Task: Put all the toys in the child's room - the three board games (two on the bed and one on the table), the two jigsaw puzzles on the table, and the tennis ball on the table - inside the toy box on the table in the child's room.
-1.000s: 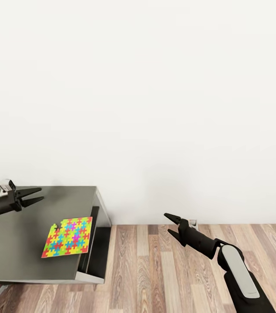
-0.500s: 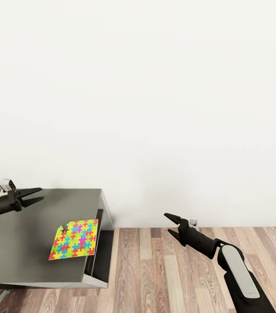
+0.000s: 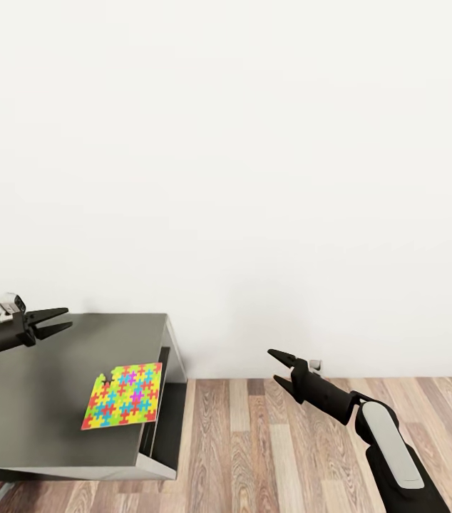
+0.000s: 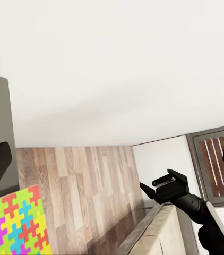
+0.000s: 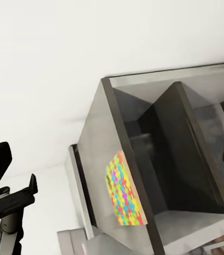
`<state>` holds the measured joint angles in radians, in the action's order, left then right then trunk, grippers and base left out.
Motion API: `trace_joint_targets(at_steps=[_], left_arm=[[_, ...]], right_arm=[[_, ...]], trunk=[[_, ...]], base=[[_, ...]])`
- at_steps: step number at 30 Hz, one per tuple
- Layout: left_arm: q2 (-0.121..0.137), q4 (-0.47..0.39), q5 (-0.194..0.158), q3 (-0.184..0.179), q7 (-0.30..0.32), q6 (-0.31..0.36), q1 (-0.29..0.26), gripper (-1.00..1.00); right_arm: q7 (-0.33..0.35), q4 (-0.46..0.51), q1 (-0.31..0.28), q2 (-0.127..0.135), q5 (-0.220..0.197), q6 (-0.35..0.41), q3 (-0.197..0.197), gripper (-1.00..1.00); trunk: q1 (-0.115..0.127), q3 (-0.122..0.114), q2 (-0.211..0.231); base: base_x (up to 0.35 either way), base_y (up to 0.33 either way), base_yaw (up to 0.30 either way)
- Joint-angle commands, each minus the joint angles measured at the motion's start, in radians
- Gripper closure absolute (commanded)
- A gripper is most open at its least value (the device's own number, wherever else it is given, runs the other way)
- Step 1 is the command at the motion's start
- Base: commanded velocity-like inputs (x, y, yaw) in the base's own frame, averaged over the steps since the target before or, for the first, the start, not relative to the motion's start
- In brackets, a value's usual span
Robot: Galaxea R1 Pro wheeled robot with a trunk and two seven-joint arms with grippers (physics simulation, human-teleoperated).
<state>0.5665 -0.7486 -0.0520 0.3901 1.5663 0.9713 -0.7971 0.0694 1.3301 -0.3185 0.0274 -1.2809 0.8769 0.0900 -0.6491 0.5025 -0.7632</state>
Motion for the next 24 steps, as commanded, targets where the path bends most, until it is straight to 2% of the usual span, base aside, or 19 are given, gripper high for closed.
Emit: trace_joint_targets(at_steps=[1,24], left_arm=[[0.000,0.000,0.001,0.000,0.005,0.011,-0.001,-1.00],[0.000,0.000,0.002,-0.003,0.005,0.010,-0.001,-1.00]], right_arm=[[0.007,0.000,-0.001,0.000,0.008,0.005,0.001,-1.00],[0.007,0.001,-0.001,-0.005,0.008,0.004,-0.004,-1.00]], trunk=[[0.000,-0.001,-0.001],[0.000,-0.039,-0.001]], base=[[0.000,0.000,0.000],[0.000,0.000,0.000]])
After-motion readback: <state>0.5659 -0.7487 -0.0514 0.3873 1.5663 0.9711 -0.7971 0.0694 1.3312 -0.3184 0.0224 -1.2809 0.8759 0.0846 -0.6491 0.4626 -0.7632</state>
